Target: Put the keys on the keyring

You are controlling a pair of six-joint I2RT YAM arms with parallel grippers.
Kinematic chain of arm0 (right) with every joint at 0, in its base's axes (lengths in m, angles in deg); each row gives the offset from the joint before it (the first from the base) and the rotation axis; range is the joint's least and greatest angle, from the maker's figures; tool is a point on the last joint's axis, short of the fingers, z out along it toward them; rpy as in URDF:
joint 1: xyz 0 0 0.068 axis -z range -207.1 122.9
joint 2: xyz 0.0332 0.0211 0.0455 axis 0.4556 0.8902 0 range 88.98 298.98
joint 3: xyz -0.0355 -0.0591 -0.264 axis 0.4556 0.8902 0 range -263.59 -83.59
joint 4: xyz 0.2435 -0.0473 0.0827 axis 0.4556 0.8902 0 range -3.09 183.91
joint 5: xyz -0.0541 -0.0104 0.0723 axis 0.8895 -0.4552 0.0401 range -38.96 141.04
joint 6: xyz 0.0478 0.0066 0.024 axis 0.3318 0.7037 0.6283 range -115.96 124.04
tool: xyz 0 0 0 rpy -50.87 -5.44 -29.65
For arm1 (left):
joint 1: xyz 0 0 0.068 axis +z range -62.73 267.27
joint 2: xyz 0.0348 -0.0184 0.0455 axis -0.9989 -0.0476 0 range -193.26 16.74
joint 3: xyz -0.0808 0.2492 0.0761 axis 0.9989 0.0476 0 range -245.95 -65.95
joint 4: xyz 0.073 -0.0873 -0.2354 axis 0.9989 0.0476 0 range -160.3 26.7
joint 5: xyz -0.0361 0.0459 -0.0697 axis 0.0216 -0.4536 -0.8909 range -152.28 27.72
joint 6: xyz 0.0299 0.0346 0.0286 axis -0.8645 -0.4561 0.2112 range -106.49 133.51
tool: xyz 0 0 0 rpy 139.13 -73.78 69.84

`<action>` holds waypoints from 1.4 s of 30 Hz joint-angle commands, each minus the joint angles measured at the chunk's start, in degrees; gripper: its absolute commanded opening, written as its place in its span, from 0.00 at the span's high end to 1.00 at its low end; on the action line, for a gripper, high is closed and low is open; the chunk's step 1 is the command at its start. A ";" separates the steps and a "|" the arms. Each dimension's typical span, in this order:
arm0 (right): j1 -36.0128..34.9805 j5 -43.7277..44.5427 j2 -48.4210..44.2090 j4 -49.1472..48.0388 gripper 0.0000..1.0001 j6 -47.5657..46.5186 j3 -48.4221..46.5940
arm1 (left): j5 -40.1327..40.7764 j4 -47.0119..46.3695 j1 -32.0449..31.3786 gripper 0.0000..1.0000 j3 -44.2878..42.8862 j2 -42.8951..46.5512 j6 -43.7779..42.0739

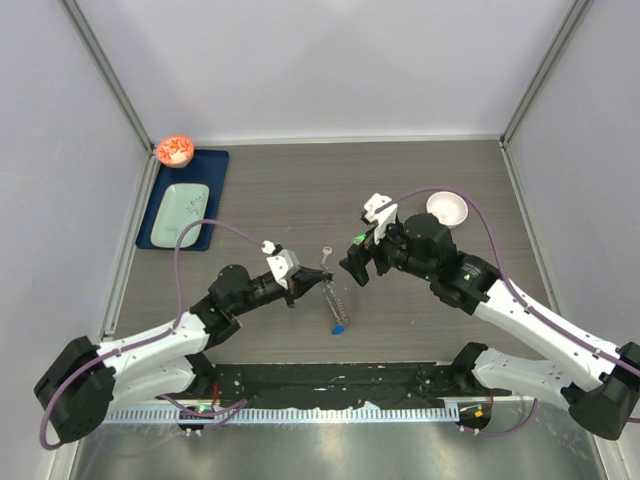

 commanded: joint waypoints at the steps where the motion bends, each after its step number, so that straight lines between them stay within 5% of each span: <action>1: 2.29 11.30 1.03 -7.32 0.00 9.58 1.03 | 8.57 0.55 0.01 1.00 1.79 7.68 1.12; 16: 6.07 14.13 17.28 -9.79 0.24 10.90 -1.07 | 36.25 18.22 0.09 1.00 8.56 33.18 1.92; 26: 9.06 13.42 29.59 -10.84 0.30 2.76 -4.94 | 39.17 13.30 0.09 1.00 11.91 30.56 0.07; 38: 7.39 11.92 37.93 -8.65 0.60 -16.07 -7.49 | 38.99 14.97 0.09 1.00 13.05 33.18 0.95; 42: 6.60 13.24 40.84 -9.08 0.61 -18.19 -8.81 | 39.34 15.85 0.09 1.00 13.40 34.94 1.12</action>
